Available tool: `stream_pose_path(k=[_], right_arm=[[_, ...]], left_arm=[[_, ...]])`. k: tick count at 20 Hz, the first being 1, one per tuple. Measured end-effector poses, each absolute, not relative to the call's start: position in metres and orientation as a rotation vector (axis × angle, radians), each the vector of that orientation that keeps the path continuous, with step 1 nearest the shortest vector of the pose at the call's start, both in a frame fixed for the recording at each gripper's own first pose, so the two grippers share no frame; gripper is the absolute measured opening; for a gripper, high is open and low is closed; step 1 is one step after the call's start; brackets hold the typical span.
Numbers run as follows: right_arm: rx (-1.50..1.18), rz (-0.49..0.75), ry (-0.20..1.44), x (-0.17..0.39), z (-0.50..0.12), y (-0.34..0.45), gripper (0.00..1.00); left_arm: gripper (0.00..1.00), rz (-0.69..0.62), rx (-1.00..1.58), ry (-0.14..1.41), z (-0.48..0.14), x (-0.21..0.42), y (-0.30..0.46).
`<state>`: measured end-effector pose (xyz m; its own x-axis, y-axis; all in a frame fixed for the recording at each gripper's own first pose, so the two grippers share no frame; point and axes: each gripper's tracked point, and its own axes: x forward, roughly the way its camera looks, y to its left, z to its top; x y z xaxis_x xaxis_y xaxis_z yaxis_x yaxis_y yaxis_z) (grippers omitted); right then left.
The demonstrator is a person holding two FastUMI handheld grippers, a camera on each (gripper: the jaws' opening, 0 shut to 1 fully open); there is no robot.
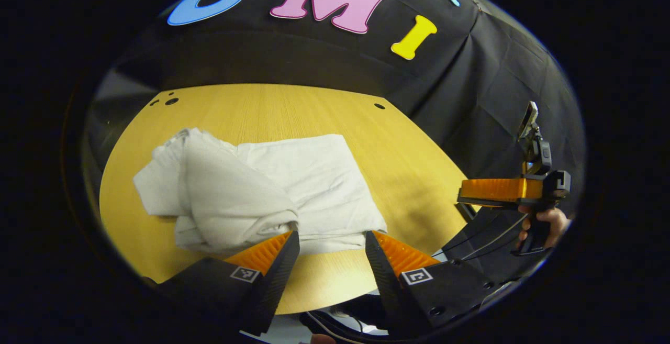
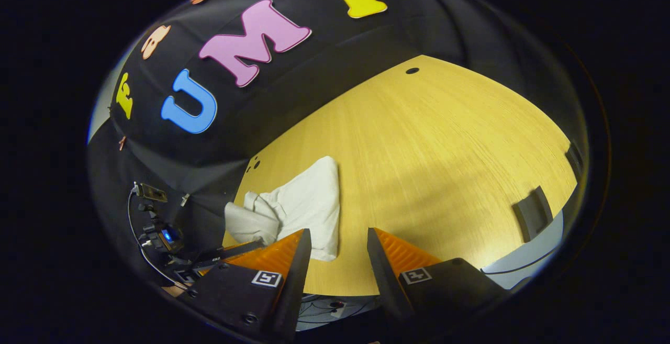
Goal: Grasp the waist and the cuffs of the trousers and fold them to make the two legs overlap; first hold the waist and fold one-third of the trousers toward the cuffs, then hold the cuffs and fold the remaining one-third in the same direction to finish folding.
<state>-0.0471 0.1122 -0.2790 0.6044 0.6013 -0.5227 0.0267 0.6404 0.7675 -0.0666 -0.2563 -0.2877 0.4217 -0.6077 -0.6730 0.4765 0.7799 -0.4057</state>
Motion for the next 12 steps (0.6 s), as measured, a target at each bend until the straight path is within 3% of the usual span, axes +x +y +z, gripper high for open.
stream_pose_path(k=[10,11,12], right_arm=[[0.861,0.502,0.763,-0.035,-0.196,0.176,0.68],[0.868,0.499,0.739,-0.032,-0.187,0.178,0.58],[0.878,0.504,0.712,-0.030,-0.177,0.180,0.58]], left_arm=[[0.83,-0.539,-0.395,0.810,-0.218,-0.037,-0.182],[0.83,-0.523,-0.408,0.789,-0.211,-0.032,-0.173],[0.83,-0.507,-0.415,0.768,-0.205,-0.026,-0.165]])
